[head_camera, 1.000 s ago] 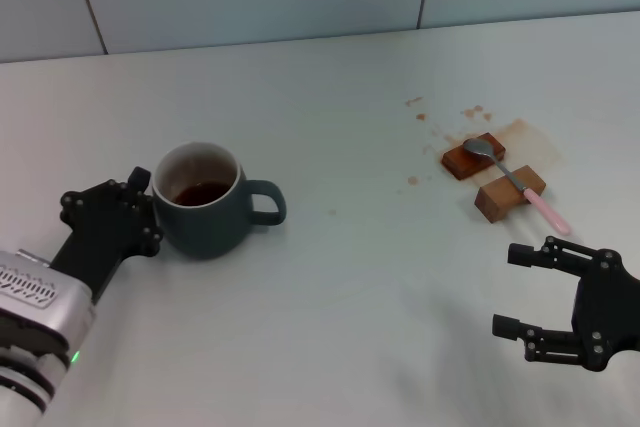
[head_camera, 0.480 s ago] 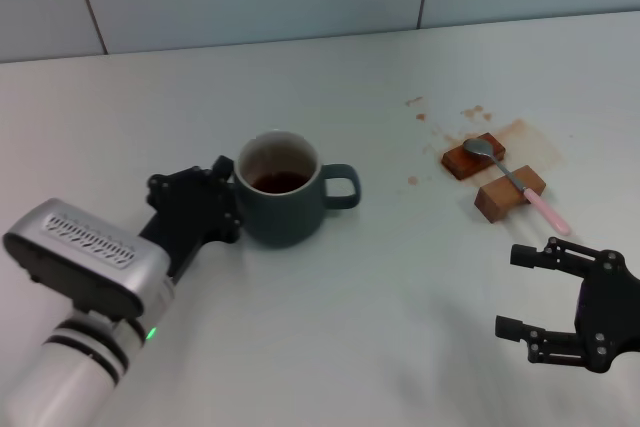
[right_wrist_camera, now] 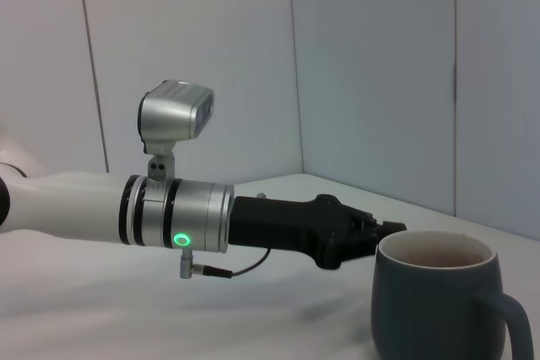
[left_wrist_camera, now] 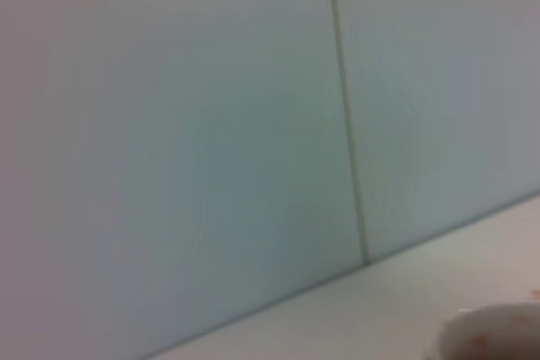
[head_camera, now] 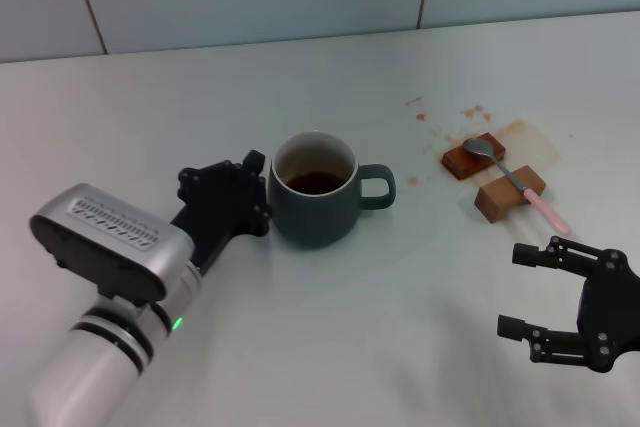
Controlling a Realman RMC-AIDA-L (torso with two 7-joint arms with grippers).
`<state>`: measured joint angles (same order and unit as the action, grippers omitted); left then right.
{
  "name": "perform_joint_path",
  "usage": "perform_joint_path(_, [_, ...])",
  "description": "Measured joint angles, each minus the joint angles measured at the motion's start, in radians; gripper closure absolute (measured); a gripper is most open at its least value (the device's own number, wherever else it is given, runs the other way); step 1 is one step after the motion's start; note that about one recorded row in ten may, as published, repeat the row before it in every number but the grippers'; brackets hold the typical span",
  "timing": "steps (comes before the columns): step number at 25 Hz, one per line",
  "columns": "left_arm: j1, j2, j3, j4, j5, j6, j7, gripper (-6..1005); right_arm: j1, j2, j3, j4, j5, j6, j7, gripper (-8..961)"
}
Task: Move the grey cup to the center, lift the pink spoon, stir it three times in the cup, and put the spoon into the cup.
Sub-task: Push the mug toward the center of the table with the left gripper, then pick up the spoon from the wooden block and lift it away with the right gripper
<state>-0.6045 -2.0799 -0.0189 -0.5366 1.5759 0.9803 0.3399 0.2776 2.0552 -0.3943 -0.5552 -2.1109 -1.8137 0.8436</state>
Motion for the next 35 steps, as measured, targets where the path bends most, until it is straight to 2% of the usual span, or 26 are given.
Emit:
perform_joint_path(4, [0.001,0.0,-0.012,-0.004,0.007,0.0,-0.007,1000,0.0,0.0,0.002,0.0,0.001,-0.001,0.0,138])
perform_joint_path(5, [0.052,0.006,-0.012,0.141,0.102,0.129,-0.204,1000,0.0,0.0,0.002,0.0,0.001,-0.001,0.0,138])
perform_joint_path(6, [0.052,0.006,-0.012,0.141,0.102,0.129,-0.204,1000,0.0,0.0,0.002,0.0,0.001,-0.001,-0.001,138])
perform_joint_path(7, [0.071,0.008,-0.012,0.205,0.152,0.184,-0.294,1000,0.0,0.0,0.003,0.0,0.001,-0.001,-0.001,138])
perform_joint_path(8, [0.097,0.013,-0.009,0.32,0.226,0.272,-0.449,1000,-0.001,-0.001,0.007,0.0,0.001,-0.001,-0.002,138])
perform_joint_path(10, [0.119,0.016,-0.005,0.461,0.295,0.357,-0.62,1000,-0.001,-0.001,0.01,0.0,0.002,-0.001,-0.002,138])
perform_joint_path(11, [0.119,0.016,-0.005,0.461,0.295,0.357,-0.62,1000,-0.001,-0.001,0.012,0.0,0.002,-0.001,-0.002,137])
perform_joint_path(12, [0.137,0.021,0.008,0.626,0.364,0.455,-0.815,1001,-0.001,-0.001,0.014,0.0,0.002,-0.001,-0.002,137])
perform_joint_path(15, [0.154,0.032,0.064,0.74,0.412,0.563,-0.947,1001,-0.001,-0.001,0.017,0.0,0.002,-0.001,-0.001,137])
perform_joint_path(16, [0.154,0.032,0.064,0.74,0.412,0.563,-0.947,1001,-0.001,-0.001,0.018,0.0,0.002,-0.001,-0.001,137])
perform_joint_path(18, [0.171,0.048,0.164,0.783,0.424,0.656,-1.01,1001,-0.001,-0.001,0.025,0.0,0.004,-0.001,0.001,137])
perform_joint_path(21, [0.181,0.054,0.227,0.789,0.424,0.7,-1.024,1001,-0.002,-0.001,0.039,0.0,0.005,-0.001,0.002,137])
perform_joint_path(22, [0.193,0.049,0.288,0.8,0.424,0.734,-1.026,1001,-0.002,-0.001,0.045,0.0,0.005,-0.001,0.002,137])
perform_joint_path(24, [0.201,0.038,0.329,0.816,0.424,0.742,-1.026,1001,-0.005,-0.001,0.057,0.0,0.005,-0.001,0.004,137])
perform_joint_path(26, [0.203,0.035,0.342,0.821,0.424,0.743,-1.026,1001,-0.009,-0.001,0.065,0.0,0.005,-0.003,0.005,137])
perform_joint_path(28, [0.207,0.025,0.392,0.843,0.426,0.723,-1.025,1000,-0.013,0.001,0.069,0.0,0.005,-0.004,0.006,137])
perform_joint_path(35, [0.209,0.026,0.41,0.859,0.427,0.682,-1.032,1000,-0.021,0.003,0.069,0.0,0.005,-0.006,0.007,138])
